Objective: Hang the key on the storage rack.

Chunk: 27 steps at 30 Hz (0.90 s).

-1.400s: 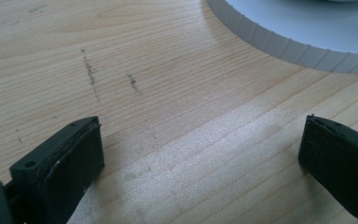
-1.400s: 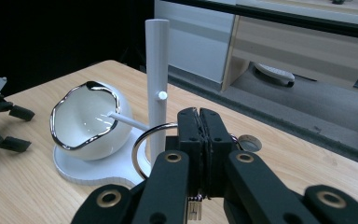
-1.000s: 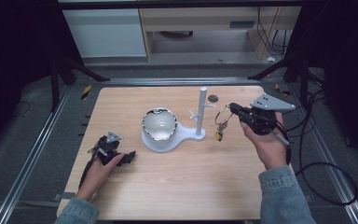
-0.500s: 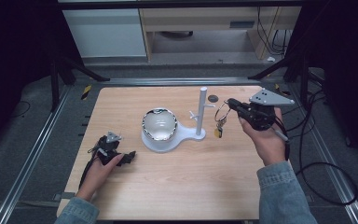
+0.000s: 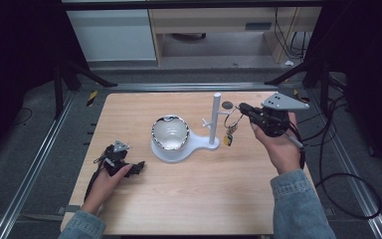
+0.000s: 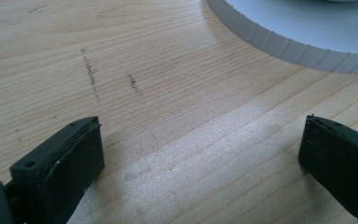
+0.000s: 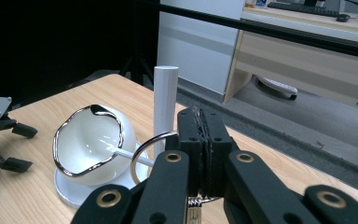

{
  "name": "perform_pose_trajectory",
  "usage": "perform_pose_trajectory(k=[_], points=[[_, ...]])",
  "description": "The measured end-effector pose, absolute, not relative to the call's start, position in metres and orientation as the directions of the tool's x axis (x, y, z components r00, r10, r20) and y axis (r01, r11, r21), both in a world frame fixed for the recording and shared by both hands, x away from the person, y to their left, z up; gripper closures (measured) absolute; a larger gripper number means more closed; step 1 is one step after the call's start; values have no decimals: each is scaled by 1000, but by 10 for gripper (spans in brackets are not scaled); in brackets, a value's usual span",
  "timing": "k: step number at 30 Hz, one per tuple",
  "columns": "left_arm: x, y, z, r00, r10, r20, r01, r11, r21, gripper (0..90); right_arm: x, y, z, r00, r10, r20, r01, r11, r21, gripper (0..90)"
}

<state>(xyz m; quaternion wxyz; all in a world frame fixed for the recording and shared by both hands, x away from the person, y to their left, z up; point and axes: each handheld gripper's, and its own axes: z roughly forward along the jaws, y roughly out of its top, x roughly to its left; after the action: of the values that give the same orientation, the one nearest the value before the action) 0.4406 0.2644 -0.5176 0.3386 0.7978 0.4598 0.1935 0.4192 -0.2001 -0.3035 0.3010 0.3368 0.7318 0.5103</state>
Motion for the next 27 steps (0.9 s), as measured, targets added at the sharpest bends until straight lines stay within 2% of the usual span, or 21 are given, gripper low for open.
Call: perform_pose_trajectory(k=[27], points=[[441,264,-518,503,865,-3,603,-348,718,0,441,-191,-317,-598,798,-75,218,252,943,890]])
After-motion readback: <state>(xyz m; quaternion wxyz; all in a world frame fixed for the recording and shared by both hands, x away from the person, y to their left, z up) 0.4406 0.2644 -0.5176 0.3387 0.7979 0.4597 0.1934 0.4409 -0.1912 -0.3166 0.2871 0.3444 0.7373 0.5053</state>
